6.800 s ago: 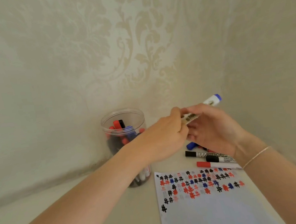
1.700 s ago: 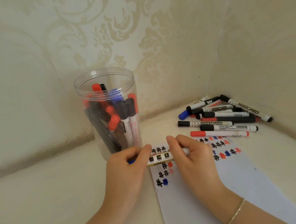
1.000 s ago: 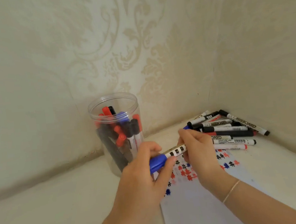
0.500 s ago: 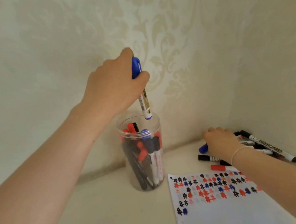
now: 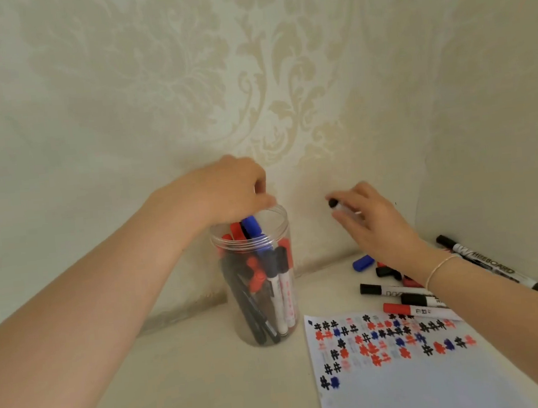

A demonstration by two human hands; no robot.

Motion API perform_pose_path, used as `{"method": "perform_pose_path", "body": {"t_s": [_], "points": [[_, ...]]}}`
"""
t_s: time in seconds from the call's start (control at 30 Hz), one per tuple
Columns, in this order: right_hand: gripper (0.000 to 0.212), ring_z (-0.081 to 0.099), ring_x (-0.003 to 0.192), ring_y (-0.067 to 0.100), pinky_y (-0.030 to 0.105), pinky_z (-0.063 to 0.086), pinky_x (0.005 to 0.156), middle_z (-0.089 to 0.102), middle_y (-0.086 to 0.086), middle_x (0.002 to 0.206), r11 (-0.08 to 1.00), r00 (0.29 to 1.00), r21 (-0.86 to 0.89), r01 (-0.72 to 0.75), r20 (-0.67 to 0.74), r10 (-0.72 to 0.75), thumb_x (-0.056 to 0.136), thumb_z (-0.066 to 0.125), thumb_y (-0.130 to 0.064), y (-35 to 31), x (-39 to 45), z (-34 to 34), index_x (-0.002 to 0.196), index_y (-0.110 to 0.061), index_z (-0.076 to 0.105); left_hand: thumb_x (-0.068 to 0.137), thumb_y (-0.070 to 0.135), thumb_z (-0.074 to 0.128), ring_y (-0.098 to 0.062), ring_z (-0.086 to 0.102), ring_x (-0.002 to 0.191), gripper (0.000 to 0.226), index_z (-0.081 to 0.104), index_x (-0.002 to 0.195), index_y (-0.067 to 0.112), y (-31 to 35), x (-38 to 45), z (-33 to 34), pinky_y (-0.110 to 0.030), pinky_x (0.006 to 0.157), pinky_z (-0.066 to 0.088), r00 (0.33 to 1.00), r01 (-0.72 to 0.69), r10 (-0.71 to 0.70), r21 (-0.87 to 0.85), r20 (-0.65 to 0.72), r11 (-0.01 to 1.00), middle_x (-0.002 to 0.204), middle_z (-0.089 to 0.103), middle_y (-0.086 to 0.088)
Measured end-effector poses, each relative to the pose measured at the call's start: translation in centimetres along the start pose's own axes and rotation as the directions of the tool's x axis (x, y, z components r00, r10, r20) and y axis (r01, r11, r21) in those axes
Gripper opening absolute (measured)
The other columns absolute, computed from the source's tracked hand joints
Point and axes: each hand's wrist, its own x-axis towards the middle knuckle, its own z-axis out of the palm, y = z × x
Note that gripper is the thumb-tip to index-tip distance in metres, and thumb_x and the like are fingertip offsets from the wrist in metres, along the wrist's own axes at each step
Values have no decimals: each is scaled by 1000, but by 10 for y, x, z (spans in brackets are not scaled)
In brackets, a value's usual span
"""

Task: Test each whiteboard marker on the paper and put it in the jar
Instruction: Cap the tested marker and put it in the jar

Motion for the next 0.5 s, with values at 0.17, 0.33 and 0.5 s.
{"method": "perform_pose_path", "body": {"t_s": [0.17,0.33,0.5], "points": [[27,45,52,1,14,38,55,49,-11,69,939,984,295,-175,64,164,89,61,-12,-43,2,-23,99,-37,63,95,20,45,-14,58,91,27,54,120,22,50,-29,-6,-38,84,50,904,-272,215,-108,-370,956,114,59,5],[22,46,43,-1,17,38,49,56,-7,54,828,900,352,-437,180,398,86,62,-4,-49,-16,-34,73,-20,67,92,14,53,-19,55,109,51,29,137,13,79,-27,43,-34,88,50,977,-208,191,-237,-90,949,131,40,-5],[19,51,54,8,18,43,55,61,-2,62,760,852,386,-523,210,480,90,59,-14,-54,-30,-44,76,-10,72,87,20,61,-16,46,125,85,4,150,20,93,-31,73,-24,94,44,984,-175,165,-447,-63,877,151,24,-4]]}}
